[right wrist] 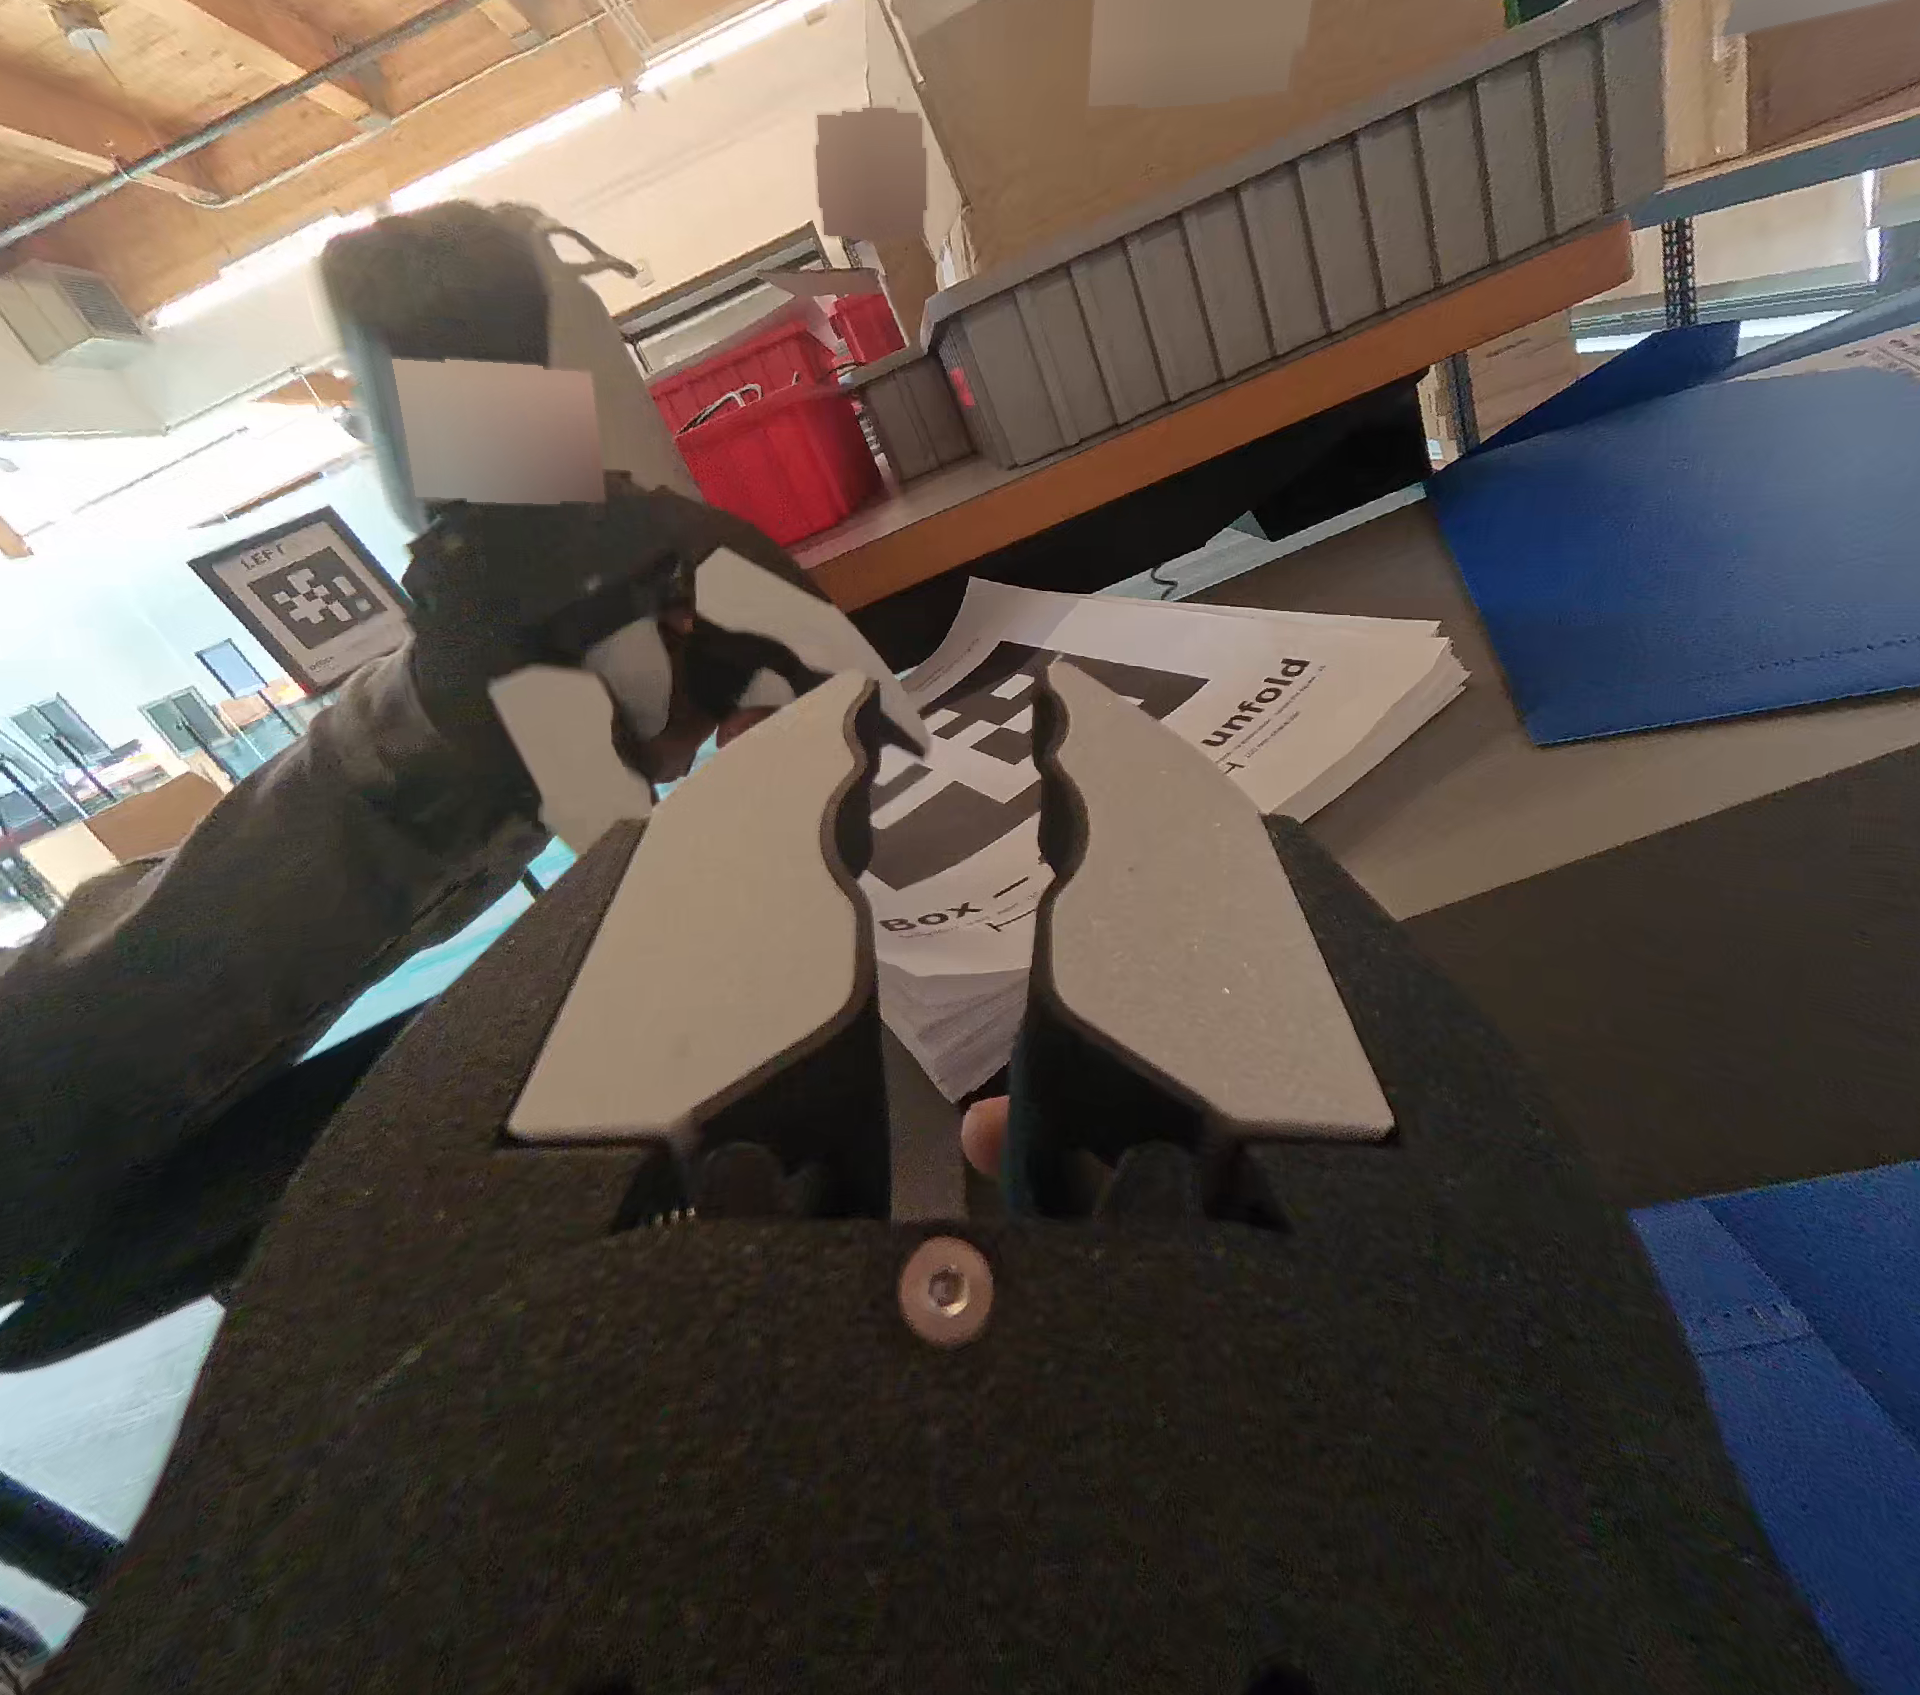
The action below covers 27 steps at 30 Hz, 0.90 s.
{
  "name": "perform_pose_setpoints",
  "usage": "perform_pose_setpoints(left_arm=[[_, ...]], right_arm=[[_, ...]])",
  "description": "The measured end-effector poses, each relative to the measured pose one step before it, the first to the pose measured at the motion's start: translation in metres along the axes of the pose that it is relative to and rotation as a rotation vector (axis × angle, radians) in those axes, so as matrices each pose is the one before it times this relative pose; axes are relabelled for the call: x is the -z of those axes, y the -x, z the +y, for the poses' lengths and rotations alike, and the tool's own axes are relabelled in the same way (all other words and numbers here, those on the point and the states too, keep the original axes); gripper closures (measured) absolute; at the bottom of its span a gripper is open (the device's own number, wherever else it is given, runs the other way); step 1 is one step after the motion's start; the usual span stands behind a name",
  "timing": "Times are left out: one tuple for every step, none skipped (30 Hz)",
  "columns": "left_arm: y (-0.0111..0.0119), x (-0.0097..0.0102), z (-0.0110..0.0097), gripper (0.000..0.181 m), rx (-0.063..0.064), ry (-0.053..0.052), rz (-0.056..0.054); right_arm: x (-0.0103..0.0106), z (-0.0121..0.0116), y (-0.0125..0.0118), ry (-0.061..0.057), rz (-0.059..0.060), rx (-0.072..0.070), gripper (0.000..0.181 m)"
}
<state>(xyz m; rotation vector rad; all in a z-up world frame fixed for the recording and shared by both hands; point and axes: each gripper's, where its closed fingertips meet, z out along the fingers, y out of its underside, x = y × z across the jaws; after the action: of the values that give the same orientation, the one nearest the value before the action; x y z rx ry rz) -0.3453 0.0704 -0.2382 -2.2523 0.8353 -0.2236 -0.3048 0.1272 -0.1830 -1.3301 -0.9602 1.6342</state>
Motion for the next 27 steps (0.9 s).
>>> perform_pose_setpoints(left_arm=[[-0.00292,-0.00959,0.00491,0.107,-0.0467,0.0387,-0.0383],[-0.00173,-0.00893,0.00390,0.108,-0.0210,0.0287,-0.0250],[-0.00188,-0.00773,0.00375,0.107,-0.0113,0.0259,-0.0044],[-0.00122,-0.00576,0.00084,0.107,-0.0008,0.0060,0.0047],[-0.00168,-0.00419,0.00035,0.106,0.0065,0.0025,0.0165],[0.00168,-0.00316,0.00287,0.106,0.0090,0.0205,0.0015],[0.00547,-0.00308,0.00516,0.105,-0.0011,0.0325,-0.0229],[0.00325,-0.00369,0.00488,0.104,-0.0118,0.0233,-0.0077],[0.00121,-0.00107,-0.00367,0.109,0.0225,-0.0396,0.0150],[0.00433,-0.00099,0.00097,0.118,0.0109,-0.0141,-0.0066],[0.00022,0.00012,-0.00045,0.119,0.0043,-0.0267,0.0200],[-0.00206,0.00156,-0.00188,0.125,0.0331,-0.0330,0.0445],[-0.00519,0.00292,-0.00304,0.140,0.0280,-0.0432,0.0704],[-0.00307,0.00230,-0.00254,0.151,0.0430,-0.0515,0.0661],[-0.00161,0.00277,-0.00245,0.157,0.0684,-0.0689,0.0723],[-0.00078,0.00521,-0.00383,0.161,0.0850,-0.0754,0.0802],[0.00227,0.00827,-0.00793,0.165,0.0920,-0.0748,0.0500],[0.00089,0.00855,-0.00839,0.167,0.0548,-0.0778,0.0486],[0.00176,0.00780,-0.00746,0.169,0.0605,-0.0715,0.0381],[0.00079,0.00667,-0.00641,0.170,0.0477,-0.0607,0.0347],[0.00091,0.00524,-0.00522,0.170,0.0388,-0.0490,0.0236],[0.00036,0.00320,-0.00299,0.170,0.0323,-0.0300,0.0208],[0.00046,0.00160,-0.00179,0.170,0.0201,-0.0151,0.0125],[0.00032,0.00097,-0.00121,0.170,0.0085,-0.0098,0.0043],[-0.00023,0.00023,-0.00051,0.171,0.0028,-0.0047,0.0028],[0.00004,-0.00035,0.00028,0.171,-0.0009,0.0015,-0.0014],[-0.00014,-0.00066,0.00039,0.170,-0.0006,0.0030,-0.0015]], right_arm=[[-0.00155,0.00259,0.00108,0.0195,0.0021,0.0183,0.153],[-0.00165,0.00253,0.00122,0.0195,0.0020,0.0178,0.151],[-0.00115,0.00165,0.00140,0.0128,-0.0017,0.0140,0.151],[-0.00047,0.00070,0.00076,0.0050,-0.0011,0.0065,0.151],[0.00009,-0.00030,-0.00006,-0.0017,-0.0003,-0.0010,0.151],[0.00058,-0.00081,-0.00056,-0.0065,-0.0004,-0.0066,0.151],[0.00062,-0.00104,-0.00049,-0.0076,-0.0012,-0.0087,0.151],[0.00031,-0.00058,-0.00020,-0.0048,-0.0029,-0.0078,0.151],[-0.00015,0.00030,0.00024,0.0007,-0.0038,-0.0054,0.151],[-0.00055,0.00067,0.00052,0.0050,-0.0034,-0.0010,0.151],[-0.00050,0.00086,0.00065,0.0058,-0.0009,0.0041,0.151],[-0.00036,0.00064,0.00066,0.0042,-0.0001,0.0075,0.151],[-0.00036,0.00044,0.00080,0.0028,-0.0008,0.0070,0.151],[-0.00023,0.00030,0.00068,0.0024,-0.0020,0.0041,0.151],[-0.00025,0.00037,0.00061,0.0026,-0.0031,0.0008,0.151],[-0.00027,0.00051,0.00047,0.0029,-0.0035,-0.0016,0.151],[-0.00042,0.00060,0.00059,0.0036,-0.0043,-0.0023,0.151],[-0.00052,0.00077,0.00069,0.0052,-0.0052,-0.0008,0.151],[-0.00062,0.00099,0.00062,0.0071,-0.0038,0.0004,0.151],[-0.00075,0.00119,0.00064,0.0079,-0.0042,-0.0003,0.151],[-0.00080,0.00108,0.00082,0.0084,-0.0062,-0.0016,0.151],[-0.00080,0.00110,0.00051,0.0077,-0.0046,-0.0037,0.151],[-0.00063,0.00094,-0.00009,0.0067,-0.0013,-0.0053,0.151],[-0.00050,0.00069,-0.00061,0.0053,0.0021,-0.0062,0.152],[-0.00028,0.00067,-0.00042,0.0047,0.0019,-0.0055,0.153],[-0.00044,0.00123,0.00146,0.0117,-0.0085,0.0011,0.154],[-0.00104,0.00492,0.00444,0.0474,-0.0231,0.0129,0.156]])
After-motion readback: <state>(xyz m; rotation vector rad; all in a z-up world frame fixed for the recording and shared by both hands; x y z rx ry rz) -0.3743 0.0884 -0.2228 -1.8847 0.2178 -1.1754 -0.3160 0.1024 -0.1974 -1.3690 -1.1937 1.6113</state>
